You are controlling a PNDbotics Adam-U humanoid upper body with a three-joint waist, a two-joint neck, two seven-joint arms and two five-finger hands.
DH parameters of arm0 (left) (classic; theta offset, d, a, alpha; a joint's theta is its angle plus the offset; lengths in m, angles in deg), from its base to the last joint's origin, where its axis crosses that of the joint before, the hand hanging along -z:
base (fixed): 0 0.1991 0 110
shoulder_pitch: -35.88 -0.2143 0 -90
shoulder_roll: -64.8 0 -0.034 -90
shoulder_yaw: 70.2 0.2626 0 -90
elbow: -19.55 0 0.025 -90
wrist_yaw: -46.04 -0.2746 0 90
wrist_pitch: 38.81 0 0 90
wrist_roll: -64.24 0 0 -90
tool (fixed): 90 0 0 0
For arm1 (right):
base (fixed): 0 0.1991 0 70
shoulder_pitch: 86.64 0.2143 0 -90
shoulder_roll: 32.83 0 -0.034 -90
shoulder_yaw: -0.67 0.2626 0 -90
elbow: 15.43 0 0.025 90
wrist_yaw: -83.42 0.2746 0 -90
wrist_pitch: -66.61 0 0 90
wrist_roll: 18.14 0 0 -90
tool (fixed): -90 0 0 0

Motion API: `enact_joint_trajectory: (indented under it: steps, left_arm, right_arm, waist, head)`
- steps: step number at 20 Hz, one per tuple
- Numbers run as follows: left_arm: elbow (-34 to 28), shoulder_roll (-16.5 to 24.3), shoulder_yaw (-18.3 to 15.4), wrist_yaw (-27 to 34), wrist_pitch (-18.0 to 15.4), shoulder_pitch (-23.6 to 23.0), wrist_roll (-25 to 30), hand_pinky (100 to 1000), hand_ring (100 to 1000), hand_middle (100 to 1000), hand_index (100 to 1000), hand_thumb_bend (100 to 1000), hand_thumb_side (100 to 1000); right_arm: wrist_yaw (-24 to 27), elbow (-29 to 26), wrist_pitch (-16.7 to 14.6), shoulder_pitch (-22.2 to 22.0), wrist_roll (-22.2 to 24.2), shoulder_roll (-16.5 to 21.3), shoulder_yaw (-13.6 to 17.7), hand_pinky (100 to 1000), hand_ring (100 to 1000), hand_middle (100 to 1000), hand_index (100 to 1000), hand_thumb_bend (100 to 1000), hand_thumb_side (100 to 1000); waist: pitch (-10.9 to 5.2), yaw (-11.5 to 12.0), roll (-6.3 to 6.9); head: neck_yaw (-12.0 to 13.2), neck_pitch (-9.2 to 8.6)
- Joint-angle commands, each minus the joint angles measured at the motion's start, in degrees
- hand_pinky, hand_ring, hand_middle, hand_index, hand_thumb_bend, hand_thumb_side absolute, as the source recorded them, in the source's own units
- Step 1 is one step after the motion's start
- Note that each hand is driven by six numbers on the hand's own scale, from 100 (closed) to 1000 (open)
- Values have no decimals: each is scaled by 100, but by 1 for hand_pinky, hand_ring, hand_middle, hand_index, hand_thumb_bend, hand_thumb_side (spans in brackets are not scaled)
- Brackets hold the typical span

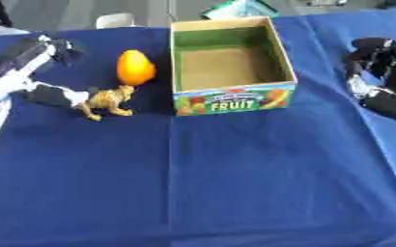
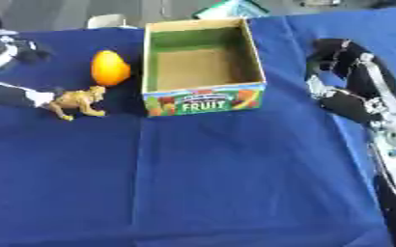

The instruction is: Pick up objects on the table and place them in the box.

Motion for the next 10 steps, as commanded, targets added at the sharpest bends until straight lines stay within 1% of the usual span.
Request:
enact_joint_trajectory:
  steps: [1, 2, 3, 4, 10]
  left_arm:
    - [134, 30, 40, -78, -83, 169, 91, 717, 646, 653, 807, 477, 356]
    - [195, 5, 61, -66, -110, 190, 120, 717, 646, 649, 804, 486, 345]
    - [257, -16, 86, -85, -136, 211, 149, 717, 646, 647, 803, 466, 349]
    - [319, -39, 110, -104, -163, 230, 174, 717, 646, 626, 801, 458, 343]
    - [702, -172, 207, -213, -357, 327, 291, 719, 648, 624, 797, 428, 312]
  right_arm:
    - [-23, -49, -18, 83, 15, 79, -2, 712, 709, 581, 768, 102, 100]
    - [-22, -48, -17, 83, 17, 78, -4, 712, 709, 581, 768, 102, 100]
    - [-22, -48, -17, 83, 19, 77, -5, 712, 709, 581, 768, 102, 100]
    - [-21, -48, -17, 83, 20, 76, -6, 712, 709, 581, 768, 102, 100]
    - [-21, -45, -14, 80, 31, 73, -15, 712, 709, 581, 768, 101, 100]
  waist:
    - [-105, -11, -21]
    - [-106, -16, -20]
    - [-107, -21, -19]
    - [-108, -26, -17]
    - [-110, -54, -10]
  head:
    - [6, 29]
    - [7, 29]
    - [7, 29]
    - [7, 29]
    - [9, 29]
